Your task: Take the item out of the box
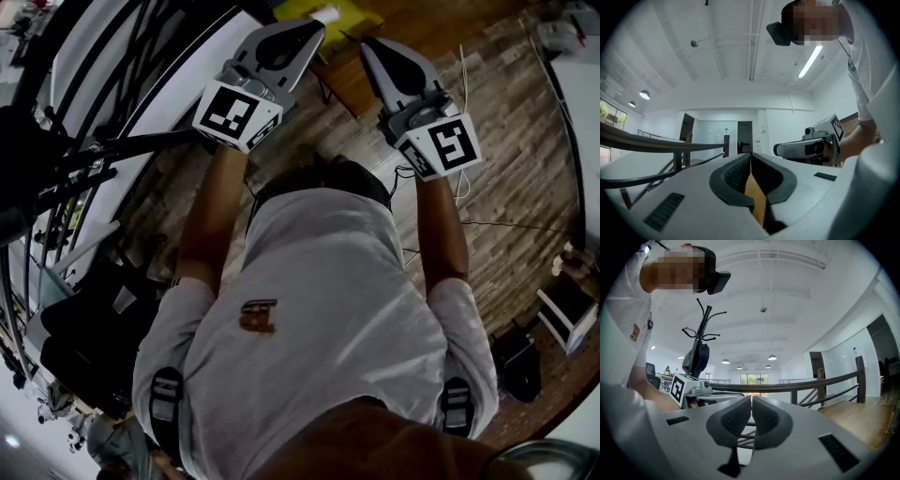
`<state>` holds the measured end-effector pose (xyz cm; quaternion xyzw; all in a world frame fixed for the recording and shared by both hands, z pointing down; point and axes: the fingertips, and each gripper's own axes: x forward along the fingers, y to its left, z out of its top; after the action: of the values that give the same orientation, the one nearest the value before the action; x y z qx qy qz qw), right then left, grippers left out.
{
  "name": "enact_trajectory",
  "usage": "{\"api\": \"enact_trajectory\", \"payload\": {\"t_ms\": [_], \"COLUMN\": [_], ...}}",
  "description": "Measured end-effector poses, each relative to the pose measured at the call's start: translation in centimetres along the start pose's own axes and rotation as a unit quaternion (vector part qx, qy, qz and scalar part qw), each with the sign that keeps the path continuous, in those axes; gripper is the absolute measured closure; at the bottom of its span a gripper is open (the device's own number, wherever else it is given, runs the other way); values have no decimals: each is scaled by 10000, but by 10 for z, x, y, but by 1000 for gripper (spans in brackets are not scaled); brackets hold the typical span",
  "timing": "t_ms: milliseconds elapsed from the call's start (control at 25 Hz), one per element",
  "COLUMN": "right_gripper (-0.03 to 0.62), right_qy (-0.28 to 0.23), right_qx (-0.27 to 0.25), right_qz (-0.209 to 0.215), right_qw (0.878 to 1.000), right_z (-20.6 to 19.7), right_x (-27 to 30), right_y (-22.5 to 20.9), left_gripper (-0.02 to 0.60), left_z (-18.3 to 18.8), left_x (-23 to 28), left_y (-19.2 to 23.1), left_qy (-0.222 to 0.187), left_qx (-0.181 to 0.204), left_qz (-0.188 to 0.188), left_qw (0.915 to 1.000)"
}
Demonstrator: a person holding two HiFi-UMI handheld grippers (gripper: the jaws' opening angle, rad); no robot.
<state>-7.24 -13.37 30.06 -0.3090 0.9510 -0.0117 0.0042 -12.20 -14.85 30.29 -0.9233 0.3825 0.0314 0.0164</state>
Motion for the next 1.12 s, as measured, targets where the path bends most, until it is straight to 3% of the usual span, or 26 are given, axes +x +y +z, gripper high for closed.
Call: {"api": "enact_trajectory", "payload": {"t_ms": [360, 680, 880, 1120], "right_gripper": [562, 562, 562, 562], "right_qy": [157, 345, 479, 715], "right_qx": [11, 19, 79, -38], "right_qz": [84, 227, 245, 182], "right_qw": [9998, 9991, 9985, 9973], "right_z": [-14, -29, -43, -62], "right_x": [7, 24, 30, 35], "right_y": [-64, -63, -80, -104], "left_gripper": [558, 557, 552, 491], "left_z": [-38, -63, -88, -126], "left_x": [65, 73, 96, 117], "left_y": [18, 32, 39, 48], "left_qy": [508, 1135, 1659, 2369], "left_qx": [28, 181, 340, 552], "left_qz": [93, 32, -147, -347], "left_qw": [9987, 9934, 9854, 9693]}}
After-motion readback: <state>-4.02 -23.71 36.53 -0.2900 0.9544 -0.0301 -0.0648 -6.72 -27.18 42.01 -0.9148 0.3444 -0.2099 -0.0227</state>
